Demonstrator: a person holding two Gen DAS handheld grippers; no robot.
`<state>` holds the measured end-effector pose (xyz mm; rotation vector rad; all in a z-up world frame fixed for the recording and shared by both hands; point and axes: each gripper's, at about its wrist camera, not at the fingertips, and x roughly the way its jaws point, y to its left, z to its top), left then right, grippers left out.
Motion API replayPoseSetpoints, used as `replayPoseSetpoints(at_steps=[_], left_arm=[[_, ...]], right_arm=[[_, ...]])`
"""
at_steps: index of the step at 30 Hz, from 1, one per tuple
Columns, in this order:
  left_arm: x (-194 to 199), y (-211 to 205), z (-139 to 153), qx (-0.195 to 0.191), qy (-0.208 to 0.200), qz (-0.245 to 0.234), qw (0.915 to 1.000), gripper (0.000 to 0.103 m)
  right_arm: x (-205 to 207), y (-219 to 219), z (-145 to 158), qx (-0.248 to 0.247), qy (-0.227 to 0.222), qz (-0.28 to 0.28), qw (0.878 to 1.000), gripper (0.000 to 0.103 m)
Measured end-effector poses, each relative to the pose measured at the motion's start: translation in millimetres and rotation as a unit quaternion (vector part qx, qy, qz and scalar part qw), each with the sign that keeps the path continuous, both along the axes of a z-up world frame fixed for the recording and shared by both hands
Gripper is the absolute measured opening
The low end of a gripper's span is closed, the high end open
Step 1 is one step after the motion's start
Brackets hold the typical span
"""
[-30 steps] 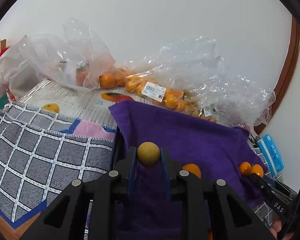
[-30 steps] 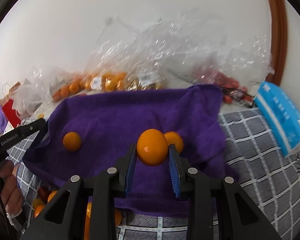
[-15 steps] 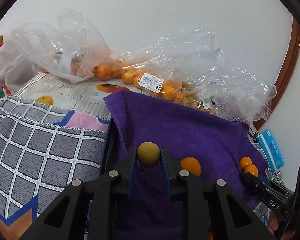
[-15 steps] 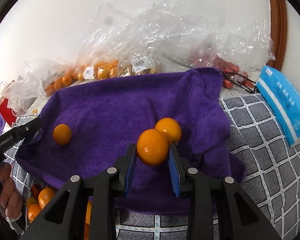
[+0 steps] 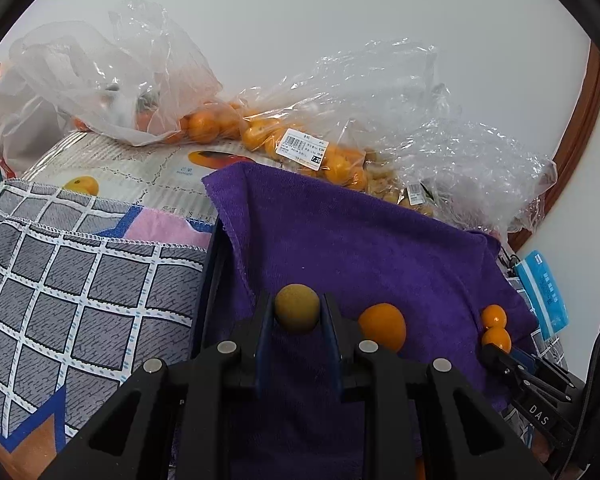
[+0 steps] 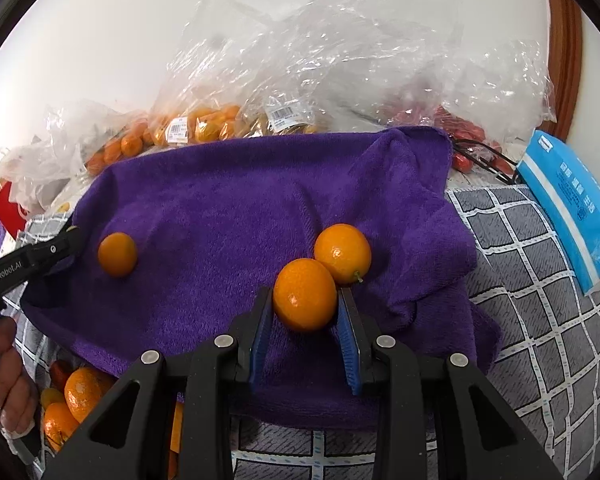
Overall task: Organize fruits
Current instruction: 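Open the right tool to drop its orange on the towel while the left tool releases its yellow-green fruit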
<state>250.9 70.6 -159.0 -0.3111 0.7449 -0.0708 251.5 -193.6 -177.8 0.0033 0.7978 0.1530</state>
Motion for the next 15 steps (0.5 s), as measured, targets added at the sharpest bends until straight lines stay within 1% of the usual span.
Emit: replayPoseSetpoints(at_steps=[15], left_arm=[[2.1, -3.8, -0.6, 0.013, 0.003, -0.005, 0.9999, 0.023]], right_arm=[[-0.2, 0.8, -0.6, -0.006, -0.001, 0.004, 1.0, 0.033]])
